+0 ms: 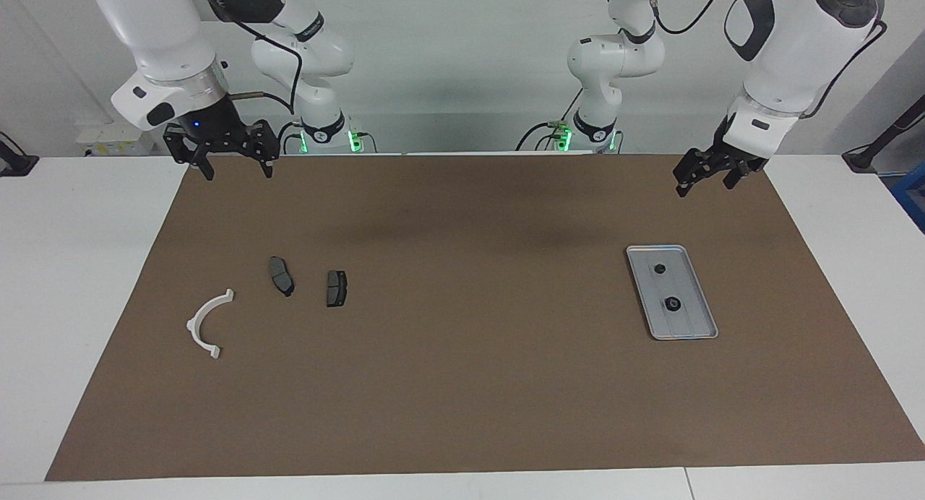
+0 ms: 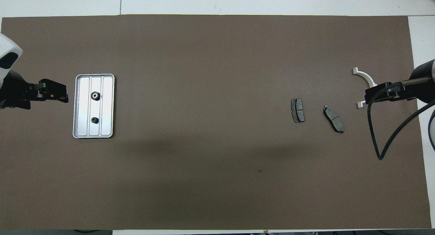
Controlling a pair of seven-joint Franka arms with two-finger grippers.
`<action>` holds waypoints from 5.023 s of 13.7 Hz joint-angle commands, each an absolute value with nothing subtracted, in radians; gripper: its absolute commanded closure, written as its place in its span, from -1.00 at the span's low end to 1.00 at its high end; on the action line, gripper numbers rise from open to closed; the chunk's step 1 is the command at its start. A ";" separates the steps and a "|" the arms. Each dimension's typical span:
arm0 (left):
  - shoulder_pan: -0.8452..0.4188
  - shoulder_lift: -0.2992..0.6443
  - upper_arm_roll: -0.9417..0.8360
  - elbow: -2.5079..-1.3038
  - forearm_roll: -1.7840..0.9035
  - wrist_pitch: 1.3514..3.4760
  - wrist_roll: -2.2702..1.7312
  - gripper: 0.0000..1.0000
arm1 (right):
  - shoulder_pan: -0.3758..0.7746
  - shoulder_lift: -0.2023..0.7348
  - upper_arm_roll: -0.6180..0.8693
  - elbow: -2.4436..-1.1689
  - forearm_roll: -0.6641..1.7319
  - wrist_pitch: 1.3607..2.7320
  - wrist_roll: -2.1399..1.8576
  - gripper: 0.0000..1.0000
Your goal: Place bearing gear from tray to pile
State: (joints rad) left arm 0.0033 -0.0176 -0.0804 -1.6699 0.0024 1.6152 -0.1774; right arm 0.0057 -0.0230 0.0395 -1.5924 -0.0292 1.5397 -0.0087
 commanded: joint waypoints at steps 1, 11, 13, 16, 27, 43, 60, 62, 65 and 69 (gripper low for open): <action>-0.008 -0.018 -0.074 -1.663 0.002 1.608 -0.167 -1.00 | -0.008 -0.035 0.046 -1.608 0.000 1.554 0.005 -1.00; -0.003 -0.009 -0.060 -1.672 0.006 1.620 -0.155 -1.00 | -0.008 -0.035 0.046 -1.608 0.000 1.552 0.005 -1.00; 0.009 -0.008 -0.060 -1.702 0.006 1.676 -0.152 -1.00 | -0.008 -0.035 0.046 -1.608 0.000 1.554 0.005 -1.00; 0.054 0.060 -0.055 -1.753 0.011 1.823 -0.138 -1.00 | -0.002 -0.035 0.046 -1.608 0.000 1.552 0.006 -1.00; 0.071 0.339 -0.057 -1.882 0.029 2.219 -0.137 -0.90 | 0.005 -0.049 0.054 -1.606 0.000 1.543 -0.002 -1.00; 0.064 0.344 -0.061 -1.947 0.011 2.275 -0.146 1.00 | 0.005 -0.072 0.054 -1.608 0.000 1.546 -0.041 -1.00; -0.517 0.410 -0.055 -1.853 -0.023 2.259 -0.971 1.00 | 0.020 -0.112 0.055 -1.821 0.014 1.745 -0.037 -1.00; -0.515 0.408 -0.055 -1.855 -0.023 2.261 -0.971 1.00 | 0.023 -0.106 0.055 -1.868 0.014 1.814 -0.026 -1.00; -0.506 0.408 -0.054 -1.829 -0.015 2.199 -0.969 -1.00 | 0.060 -0.065 0.055 -1.894 0.014 1.874 0.043 -1.00; -0.421 0.252 -0.055 -1.920 -0.011 2.088 -0.840 -1.00 | 0.141 -0.009 0.055 -1.893 0.014 1.914 0.269 -1.00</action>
State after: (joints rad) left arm -0.4851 0.3948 -0.0529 -1.8102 -0.0170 2.1350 -0.9393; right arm 0.1091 -0.0285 0.0559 -1.8845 -0.0126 1.8888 0.1690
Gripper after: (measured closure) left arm 0.172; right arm 0.000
